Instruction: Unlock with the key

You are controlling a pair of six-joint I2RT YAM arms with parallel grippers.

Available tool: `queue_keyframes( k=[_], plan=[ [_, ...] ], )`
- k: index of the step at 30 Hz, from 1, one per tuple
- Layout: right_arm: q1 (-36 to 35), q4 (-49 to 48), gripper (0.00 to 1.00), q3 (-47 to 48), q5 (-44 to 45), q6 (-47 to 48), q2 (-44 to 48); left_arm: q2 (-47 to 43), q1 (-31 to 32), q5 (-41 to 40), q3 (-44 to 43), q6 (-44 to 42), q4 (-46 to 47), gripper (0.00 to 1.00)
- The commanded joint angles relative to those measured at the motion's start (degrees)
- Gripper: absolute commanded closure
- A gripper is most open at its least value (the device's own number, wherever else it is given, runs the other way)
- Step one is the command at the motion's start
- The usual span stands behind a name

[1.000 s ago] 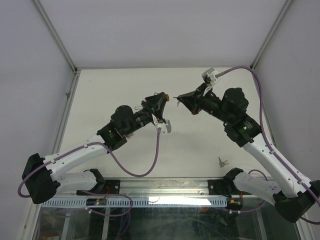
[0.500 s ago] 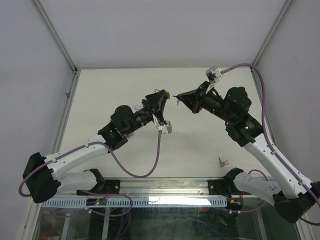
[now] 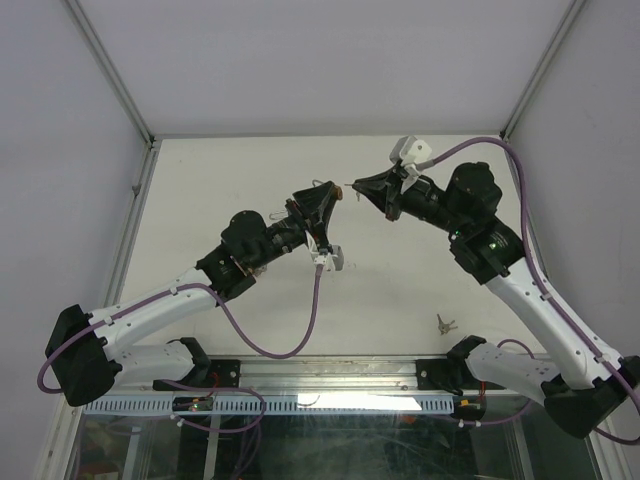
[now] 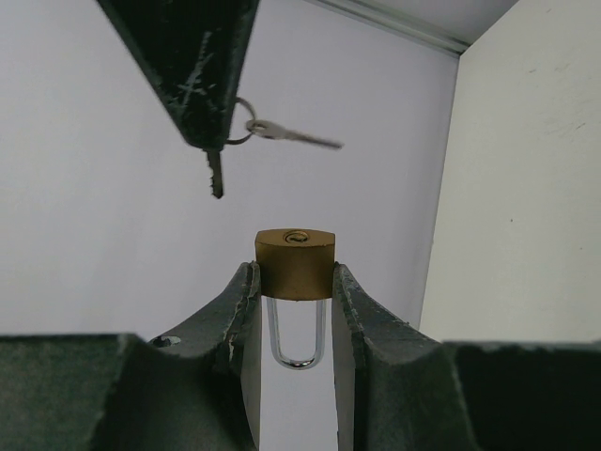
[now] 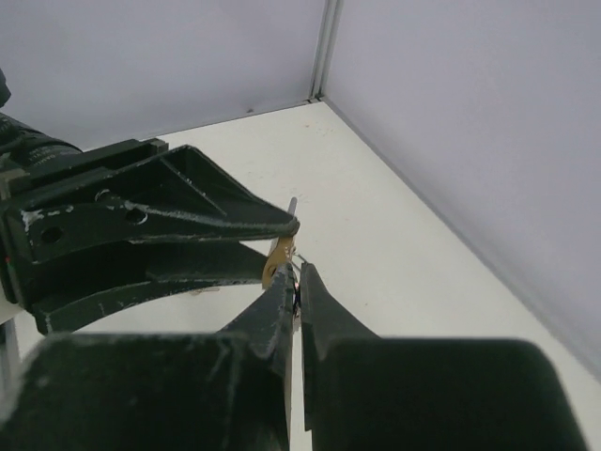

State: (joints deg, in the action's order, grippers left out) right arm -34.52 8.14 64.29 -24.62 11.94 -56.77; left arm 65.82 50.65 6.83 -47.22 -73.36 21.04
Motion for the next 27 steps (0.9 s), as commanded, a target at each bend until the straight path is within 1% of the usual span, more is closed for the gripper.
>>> queue_keyframes(
  k=[1,3,4,7,10,12,14,15,17,21,23,27],
  plan=[
    [0.41,0.16,1.0,3.21,-5.52,6.2,-1.14,-1.15,0.5,2.47,-1.46,-2.91,4.5,1.0],
    [0.4,-4.67,1.0,-0.51,-6.24,5.68,1.68,-1.34,0.5,2.63,-1.47,-3.28,4.35,1.0],
    [0.43,-4.98,1.0,-0.72,-6.05,5.68,2.05,-1.48,0.54,2.78,-1.57,-3.48,3.88,1.0],
    [0.43,-0.84,1.0,2.59,-5.02,3.84,0.5,-1.51,0.5,2.58,-1.4,-4.6,3.92,1.0],
    [0.45,2.69,1.0,6.43,-0.73,-4.4,-2.5,-1.2,0.5,1.96,-0.89,-7.86,5.27,1.0],
    [0.46,4.33,1.0,7.73,-0.08,-9.0,-3.78,-0.99,0.51,1.2,-0.64,-9.13,6.25,1.0],
    [0.45,2.38,1.0,6.15,0.6,-13.54,-3.22,-1.03,0.54,0.69,-0.61,-9.41,6.36,1.0],
    [0.45,0.38,1.0,3.84,1.29,-15.17,-2.54,-1.05,0.64,0.46,-0.5,-9.43,6.3,1.0],
    [0.48,-3.02,1.0,0.63,2.67,-17.12,-1.07,-1.0,0.59,0.3,-0.5,-9.28,6.38,1.0],
    [0.5,-7.81,1.0,-2.91,4.77,-21.31,-0.36,-0.8,0.64,0.76,-0.37,-9.14,6.47,1.0],
    [0.44,-11.07,1.0,-4.18,5.08,-23.05,-0.48,-0.71,0.61,0.88,-0.29,-8.98,6.62,1.0],
    [0.45,-13.17,1.0,-5.36,6.7,-23.7,0.25,-0.65,0.6,0.69,-0.31,-8.69,6.53,1.0]
  ],
)
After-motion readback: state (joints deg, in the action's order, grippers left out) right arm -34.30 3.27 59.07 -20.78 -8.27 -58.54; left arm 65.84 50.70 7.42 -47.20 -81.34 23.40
